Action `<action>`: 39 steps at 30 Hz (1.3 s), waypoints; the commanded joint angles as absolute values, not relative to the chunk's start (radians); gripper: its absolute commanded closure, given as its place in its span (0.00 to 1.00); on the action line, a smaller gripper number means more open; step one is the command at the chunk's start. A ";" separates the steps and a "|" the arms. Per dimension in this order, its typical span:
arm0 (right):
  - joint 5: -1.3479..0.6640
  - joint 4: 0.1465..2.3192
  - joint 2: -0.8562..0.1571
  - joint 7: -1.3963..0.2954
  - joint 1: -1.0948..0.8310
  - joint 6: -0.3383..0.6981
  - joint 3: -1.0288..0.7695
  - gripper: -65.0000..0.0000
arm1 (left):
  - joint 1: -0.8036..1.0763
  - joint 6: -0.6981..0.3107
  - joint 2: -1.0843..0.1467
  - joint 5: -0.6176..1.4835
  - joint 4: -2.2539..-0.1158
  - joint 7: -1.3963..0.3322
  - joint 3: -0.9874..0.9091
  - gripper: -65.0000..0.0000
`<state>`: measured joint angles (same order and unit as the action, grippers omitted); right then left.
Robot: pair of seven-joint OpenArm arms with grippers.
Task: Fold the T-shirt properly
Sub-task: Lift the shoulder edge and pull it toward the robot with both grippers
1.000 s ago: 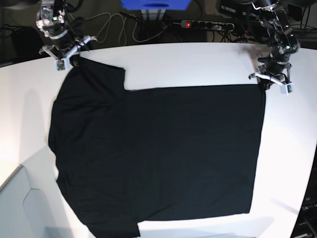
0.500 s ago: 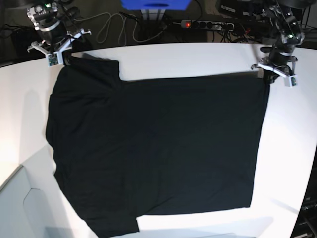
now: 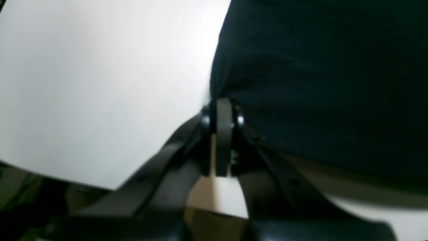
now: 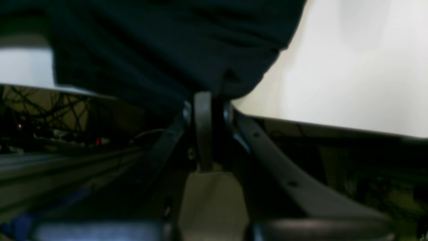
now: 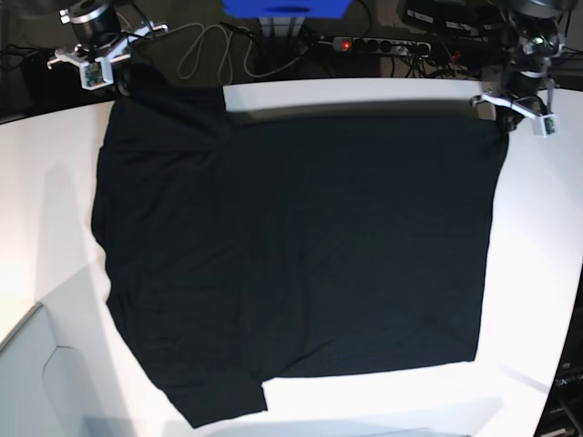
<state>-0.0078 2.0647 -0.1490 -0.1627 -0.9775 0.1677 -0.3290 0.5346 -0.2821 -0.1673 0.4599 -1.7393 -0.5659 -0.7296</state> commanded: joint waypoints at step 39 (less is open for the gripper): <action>-0.008 2.078 -0.148 -0.180 -0.748 0.174 -0.380 1.00 | 0.450 -0.275 -0.170 0.460 -1.765 -0.547 -0.786 1.00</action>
